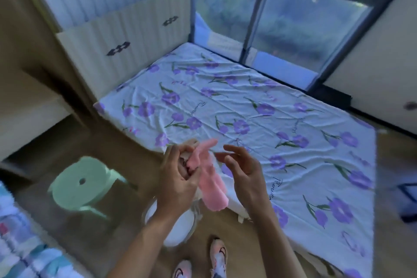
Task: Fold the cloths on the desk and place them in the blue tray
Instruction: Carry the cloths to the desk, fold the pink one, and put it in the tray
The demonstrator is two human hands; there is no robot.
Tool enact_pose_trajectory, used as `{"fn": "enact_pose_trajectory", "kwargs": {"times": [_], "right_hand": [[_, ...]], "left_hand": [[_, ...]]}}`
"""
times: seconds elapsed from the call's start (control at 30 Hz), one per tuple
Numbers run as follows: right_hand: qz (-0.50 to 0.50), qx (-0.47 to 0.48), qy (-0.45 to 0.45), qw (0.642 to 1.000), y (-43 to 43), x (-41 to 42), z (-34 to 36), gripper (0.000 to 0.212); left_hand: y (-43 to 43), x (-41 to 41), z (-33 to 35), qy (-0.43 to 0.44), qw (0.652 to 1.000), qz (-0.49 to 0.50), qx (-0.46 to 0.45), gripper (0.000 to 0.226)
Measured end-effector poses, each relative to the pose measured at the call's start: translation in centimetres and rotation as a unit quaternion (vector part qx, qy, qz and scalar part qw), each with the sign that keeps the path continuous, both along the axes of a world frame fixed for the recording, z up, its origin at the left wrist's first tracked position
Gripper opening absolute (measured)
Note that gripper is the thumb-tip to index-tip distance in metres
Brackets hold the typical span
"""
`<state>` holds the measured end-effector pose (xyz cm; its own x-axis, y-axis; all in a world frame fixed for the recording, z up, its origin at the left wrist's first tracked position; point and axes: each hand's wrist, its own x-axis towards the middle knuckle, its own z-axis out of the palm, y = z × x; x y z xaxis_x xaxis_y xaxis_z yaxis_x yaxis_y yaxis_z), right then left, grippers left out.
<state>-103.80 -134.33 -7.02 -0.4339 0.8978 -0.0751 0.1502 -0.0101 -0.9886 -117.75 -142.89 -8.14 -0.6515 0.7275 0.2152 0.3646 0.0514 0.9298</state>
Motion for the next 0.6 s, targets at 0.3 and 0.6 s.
{"fn": "enact_pose_trajectory", "kwargs": {"times": [0.3,0.6], "right_hand": [[-0.175,0.016,-0.020,0.984,0.4,11.0,2.6,0.023],[-0.312,0.029,-0.026,0.949,-1.8,27.0,3.8,0.024]], "left_hand": [[4.1,6.7,3.2,0.006,0.985,-0.173,0.004,0.049],[7.0,21.3,6.3,0.042,0.954,-0.295,0.034,0.054]]}}
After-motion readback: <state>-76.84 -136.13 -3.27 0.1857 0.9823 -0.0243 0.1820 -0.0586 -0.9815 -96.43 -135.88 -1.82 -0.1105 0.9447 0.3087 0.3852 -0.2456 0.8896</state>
